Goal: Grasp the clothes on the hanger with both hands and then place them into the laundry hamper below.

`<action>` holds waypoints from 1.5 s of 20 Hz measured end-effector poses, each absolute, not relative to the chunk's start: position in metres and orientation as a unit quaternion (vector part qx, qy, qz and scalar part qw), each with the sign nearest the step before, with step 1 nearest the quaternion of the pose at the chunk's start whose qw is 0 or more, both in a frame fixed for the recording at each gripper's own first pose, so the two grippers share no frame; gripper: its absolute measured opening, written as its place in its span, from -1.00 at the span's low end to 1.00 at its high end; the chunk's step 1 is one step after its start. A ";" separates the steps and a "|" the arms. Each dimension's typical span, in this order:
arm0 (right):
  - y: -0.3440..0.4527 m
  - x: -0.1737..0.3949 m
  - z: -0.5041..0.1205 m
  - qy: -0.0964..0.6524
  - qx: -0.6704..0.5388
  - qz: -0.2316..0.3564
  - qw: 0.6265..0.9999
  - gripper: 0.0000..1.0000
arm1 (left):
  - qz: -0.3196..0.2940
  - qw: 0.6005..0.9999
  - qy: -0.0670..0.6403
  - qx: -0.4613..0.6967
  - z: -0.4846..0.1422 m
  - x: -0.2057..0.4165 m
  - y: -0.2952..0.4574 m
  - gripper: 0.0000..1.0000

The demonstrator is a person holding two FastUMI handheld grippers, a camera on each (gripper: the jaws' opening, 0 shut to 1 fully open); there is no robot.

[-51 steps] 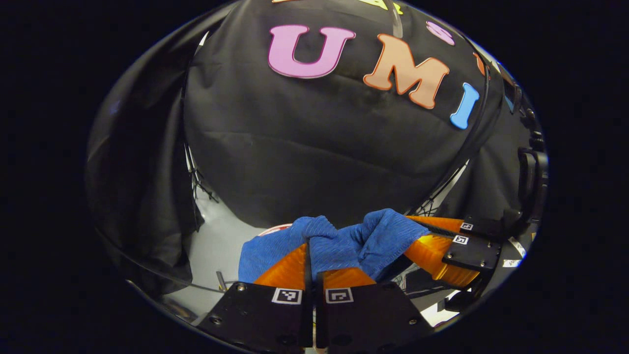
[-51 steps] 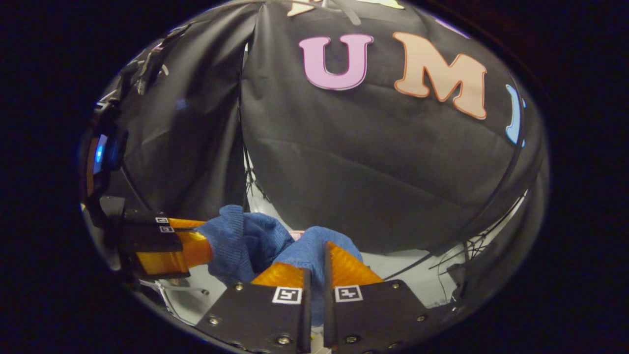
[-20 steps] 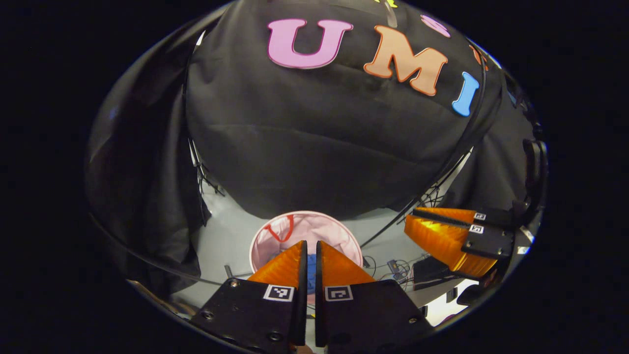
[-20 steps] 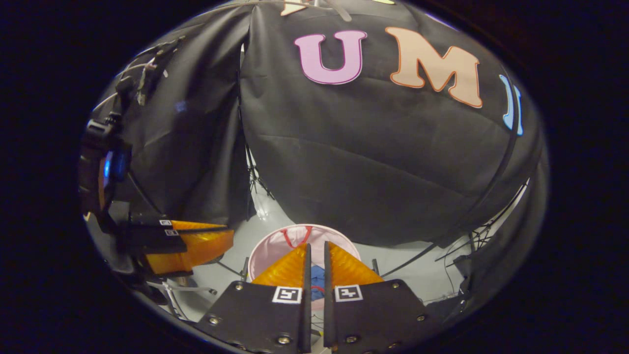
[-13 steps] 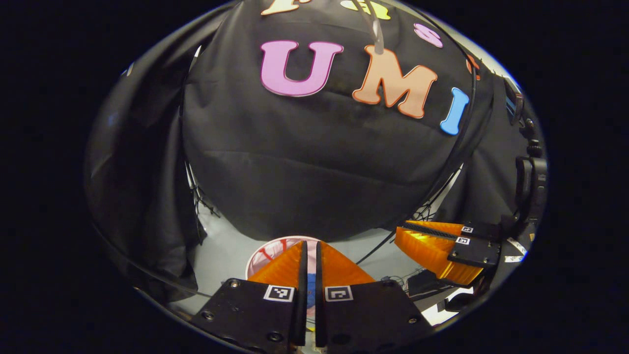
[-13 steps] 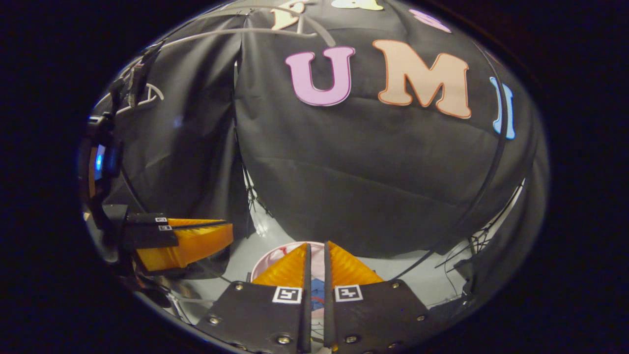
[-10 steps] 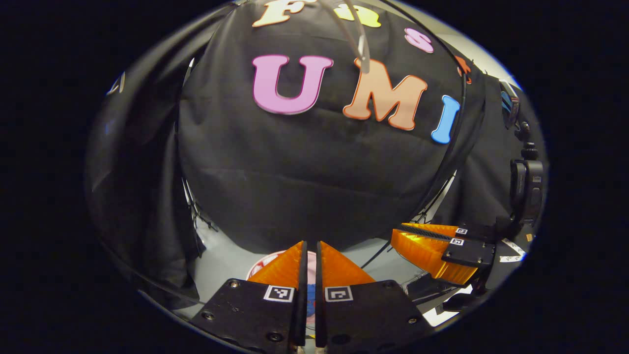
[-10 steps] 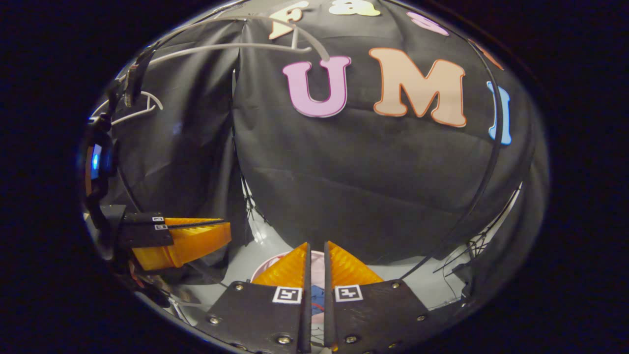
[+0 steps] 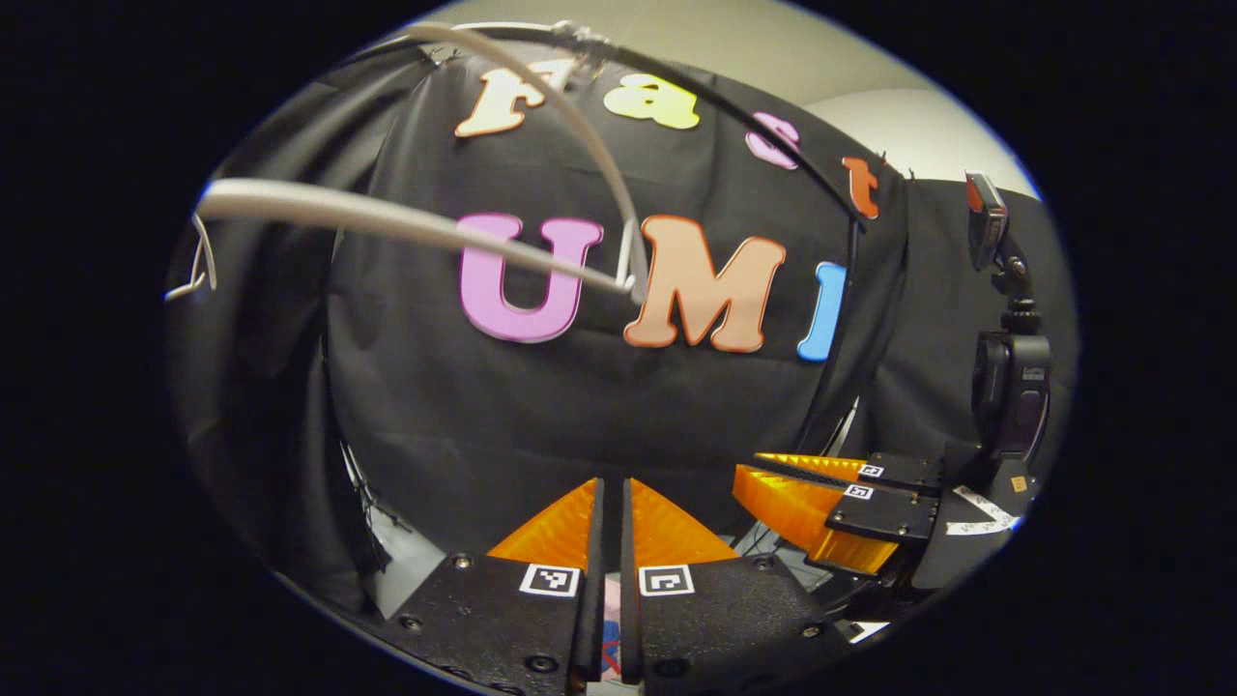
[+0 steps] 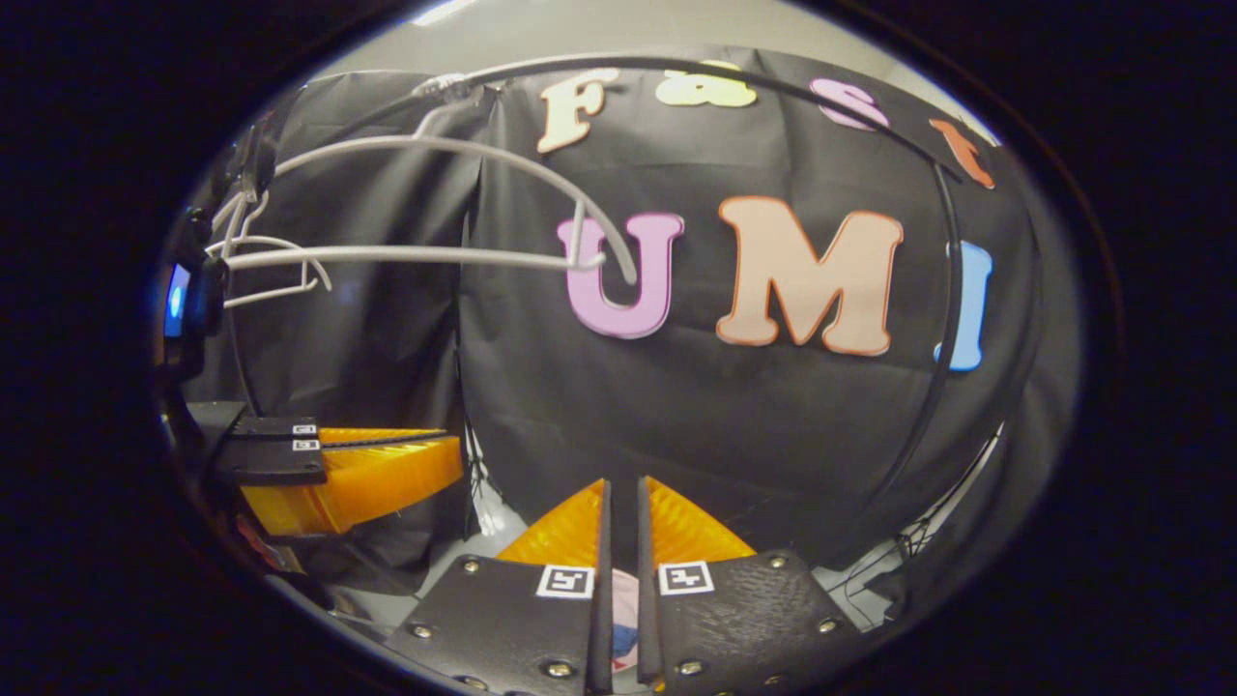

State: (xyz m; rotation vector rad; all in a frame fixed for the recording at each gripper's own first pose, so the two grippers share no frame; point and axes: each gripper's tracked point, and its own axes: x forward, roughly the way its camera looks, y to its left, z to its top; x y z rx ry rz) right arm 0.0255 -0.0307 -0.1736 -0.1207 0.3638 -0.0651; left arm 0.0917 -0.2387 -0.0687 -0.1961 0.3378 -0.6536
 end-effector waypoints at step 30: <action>-0.096 -0.057 0.033 -0.031 -0.049 -0.135 0.989 -0.44 | -0.330 0.937 -0.046 -0.105 0.116 0.045 -0.259 -0.05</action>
